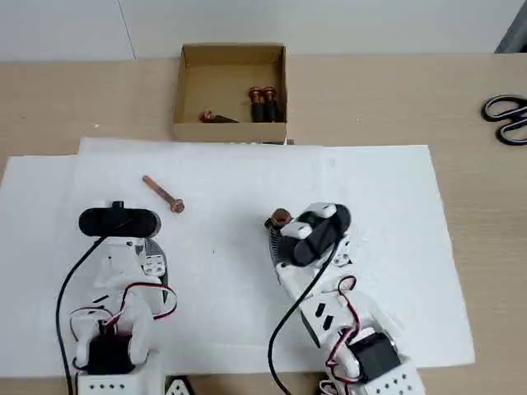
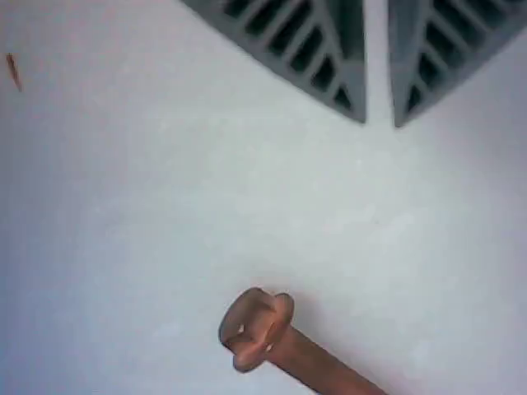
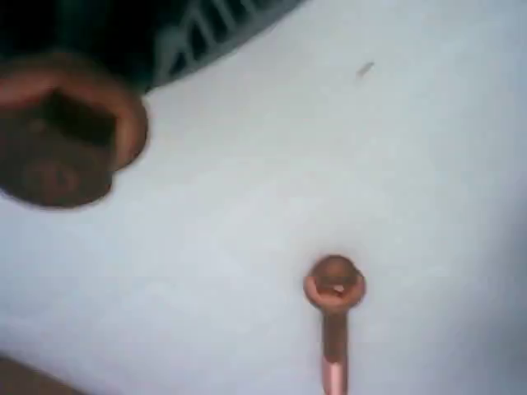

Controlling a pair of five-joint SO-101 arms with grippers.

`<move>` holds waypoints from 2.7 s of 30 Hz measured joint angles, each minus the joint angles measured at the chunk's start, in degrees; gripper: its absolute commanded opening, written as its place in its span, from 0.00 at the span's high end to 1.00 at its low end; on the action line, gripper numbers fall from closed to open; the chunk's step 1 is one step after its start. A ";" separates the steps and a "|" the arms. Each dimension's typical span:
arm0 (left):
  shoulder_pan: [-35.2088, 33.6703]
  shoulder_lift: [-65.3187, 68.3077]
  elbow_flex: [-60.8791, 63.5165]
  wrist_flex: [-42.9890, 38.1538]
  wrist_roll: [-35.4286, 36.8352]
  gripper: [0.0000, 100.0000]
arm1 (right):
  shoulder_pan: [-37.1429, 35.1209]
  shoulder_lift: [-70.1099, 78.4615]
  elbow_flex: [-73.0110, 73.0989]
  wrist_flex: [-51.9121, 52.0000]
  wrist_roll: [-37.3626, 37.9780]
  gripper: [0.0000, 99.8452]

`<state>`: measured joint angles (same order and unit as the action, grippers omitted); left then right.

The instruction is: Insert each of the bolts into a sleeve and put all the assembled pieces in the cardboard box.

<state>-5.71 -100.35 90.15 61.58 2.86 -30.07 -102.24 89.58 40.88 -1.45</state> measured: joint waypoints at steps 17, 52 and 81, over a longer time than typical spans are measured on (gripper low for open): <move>-0.09 0.00 4.22 -6.86 0.00 1.00 | 2.90 41.05 -32.97 -3.08 -2.55 1.00; -0.09 0.00 4.22 -6.95 0.00 1.00 | 8.62 151.74 -125.45 -21.71 -2.55 0.89; -0.09 0.00 4.22 -6.95 0.00 1.00 | 6.15 134.15 -130.81 29.45 -2.99 0.76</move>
<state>-5.80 -100.35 94.37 54.64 2.86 -23.91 31.91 -41.23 70.33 -4.44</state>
